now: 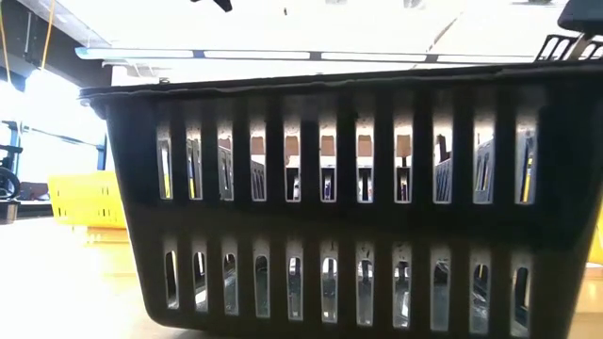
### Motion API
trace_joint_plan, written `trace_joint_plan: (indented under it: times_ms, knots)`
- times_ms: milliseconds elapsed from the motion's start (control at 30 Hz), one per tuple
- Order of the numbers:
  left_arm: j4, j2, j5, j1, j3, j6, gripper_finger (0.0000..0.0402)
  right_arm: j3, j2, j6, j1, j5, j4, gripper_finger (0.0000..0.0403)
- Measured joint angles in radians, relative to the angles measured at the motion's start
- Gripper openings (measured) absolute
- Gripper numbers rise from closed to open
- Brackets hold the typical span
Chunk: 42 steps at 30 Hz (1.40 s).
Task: Stack baskets on shelf by color
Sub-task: Put the bottom right yellow bin on the shelf
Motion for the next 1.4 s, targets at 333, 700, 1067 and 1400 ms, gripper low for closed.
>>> trace_joint_plan:
  times_ms: [333, 700, 1067, 1400]
  knots:
    - [-0.023, 0.001, -0.005, 0.002, 0.000, -0.022, 0.0127, 0.013, 0.017, 0.117, 0.182, 0.116, 0.115, 0.0092]
    - [-0.037, 0.001, -0.012, 0.002, 0.000, -0.078, 0.0127, 0.292, 0.251, -0.101, 0.254, 0.119, -0.094, 0.0092]
    - [-0.044, 0.002, -0.029, 0.002, 0.001, -0.079, 0.0127, 0.332, 0.361, -0.241, 0.258, 0.075, -0.191, 0.0092]
    - [-0.058, 0.002, -0.029, 0.002, 0.001, -0.077, 0.0127, 0.331, 0.504, -0.099, 0.259, 0.027, -0.138, 0.0132]
